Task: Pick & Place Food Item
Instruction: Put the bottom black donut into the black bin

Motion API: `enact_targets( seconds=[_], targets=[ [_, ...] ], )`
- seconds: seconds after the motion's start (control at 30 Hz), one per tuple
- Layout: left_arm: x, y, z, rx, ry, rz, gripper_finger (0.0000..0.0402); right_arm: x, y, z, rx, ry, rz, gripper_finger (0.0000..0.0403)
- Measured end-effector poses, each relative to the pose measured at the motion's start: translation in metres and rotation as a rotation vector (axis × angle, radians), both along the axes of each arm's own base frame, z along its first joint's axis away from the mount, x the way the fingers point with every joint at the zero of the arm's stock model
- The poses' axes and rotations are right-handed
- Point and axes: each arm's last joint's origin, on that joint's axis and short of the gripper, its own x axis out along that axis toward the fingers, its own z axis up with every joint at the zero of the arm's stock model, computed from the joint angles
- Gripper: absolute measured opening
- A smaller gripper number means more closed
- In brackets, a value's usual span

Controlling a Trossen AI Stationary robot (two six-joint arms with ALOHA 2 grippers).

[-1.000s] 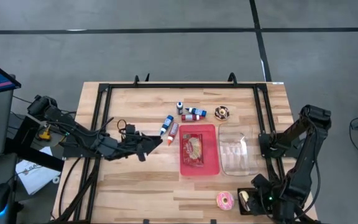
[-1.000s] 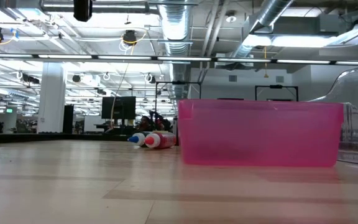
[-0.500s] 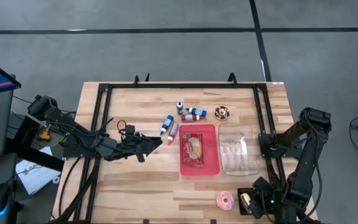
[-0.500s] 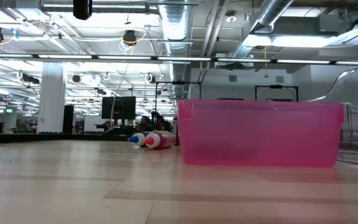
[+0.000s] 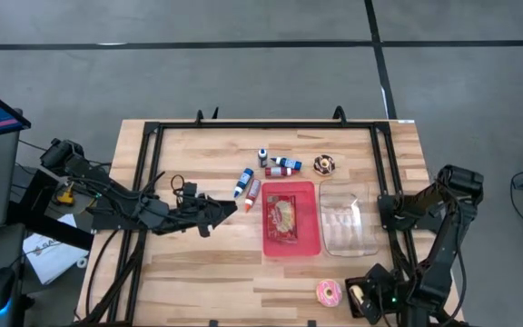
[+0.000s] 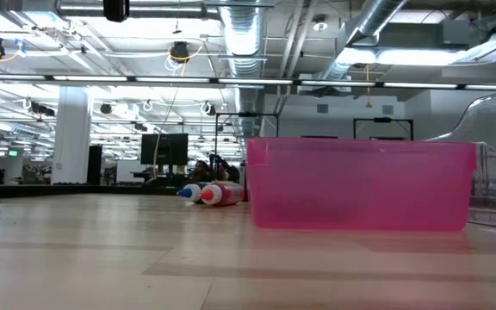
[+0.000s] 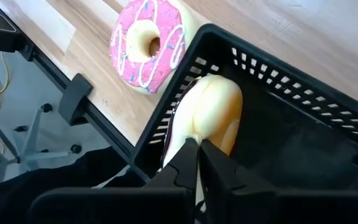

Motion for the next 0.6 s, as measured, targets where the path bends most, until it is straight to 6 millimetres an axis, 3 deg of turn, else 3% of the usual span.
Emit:
enact_targets(
  seconds=[0.27, 0.6],
  targets=[
    [0.0, 0.0, 0.0, -0.002, -0.004, -0.008, 0.0177, -0.008, -0.016, 0.017, -0.031, 0.026, 0.016, 0.0048],
    [0.0, 0.0, 0.0, 0.003, -0.003, -0.008, 0.0177, -0.023, -0.021, 0.025, -0.039, 0.081, 0.071, 0.0052]
  ],
)
